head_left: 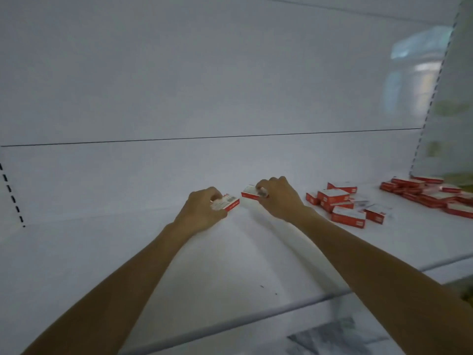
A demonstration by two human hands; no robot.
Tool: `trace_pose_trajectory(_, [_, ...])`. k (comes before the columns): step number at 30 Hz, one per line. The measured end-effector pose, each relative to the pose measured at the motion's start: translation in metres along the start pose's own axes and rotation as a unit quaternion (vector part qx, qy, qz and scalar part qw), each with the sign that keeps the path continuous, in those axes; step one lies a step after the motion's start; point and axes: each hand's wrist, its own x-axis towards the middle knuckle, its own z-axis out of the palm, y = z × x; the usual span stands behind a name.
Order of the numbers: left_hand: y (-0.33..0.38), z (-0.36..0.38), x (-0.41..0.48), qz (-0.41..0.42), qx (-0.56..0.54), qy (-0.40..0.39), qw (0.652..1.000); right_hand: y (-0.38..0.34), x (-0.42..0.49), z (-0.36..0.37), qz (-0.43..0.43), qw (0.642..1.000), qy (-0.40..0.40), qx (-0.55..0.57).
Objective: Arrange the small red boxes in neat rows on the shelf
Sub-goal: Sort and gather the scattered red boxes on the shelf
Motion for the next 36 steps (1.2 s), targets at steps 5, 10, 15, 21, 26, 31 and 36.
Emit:
trace_pose_trajectory(5, [0.071,0.028,0.015,0.108,-0.027,-0.019,0.994,0.059,-0.034,-0.055,0.066,0.995,0.068,-0.023])
trace_pose_trajectory(10, [0.157,0.083,0.026,0.204,-0.070,-0.052,0.975,0.131,-0.088,-0.101,0.139,0.987,0.070,-0.043])
trace_pose_trajectory(15, [0.242,0.157,0.019,0.236,-0.084,-0.108,0.962,0.209,-0.152,-0.146,0.196,0.978,0.060,-0.042])
trace_pose_trajectory(21, [0.326,0.233,0.009,0.249,-0.093,-0.144,0.953,0.307,-0.215,-0.195,0.282,0.956,0.065,-0.046])
trace_pose_trajectory(26, [0.373,0.278,0.010,0.243,-0.110,-0.144,0.953,0.369,-0.245,-0.214,0.292,0.952,0.066,-0.061])
trace_pose_trajectory(31, [0.403,0.313,0.010,0.241,-0.115,-0.153,0.952,0.409,-0.259,-0.212,0.284,0.954,0.060,-0.073])
trace_pose_trajectory(36, [0.412,0.333,0.033,0.241,-0.089,-0.161,0.953,0.441,-0.244,-0.207,0.266,0.957,0.070,-0.087])
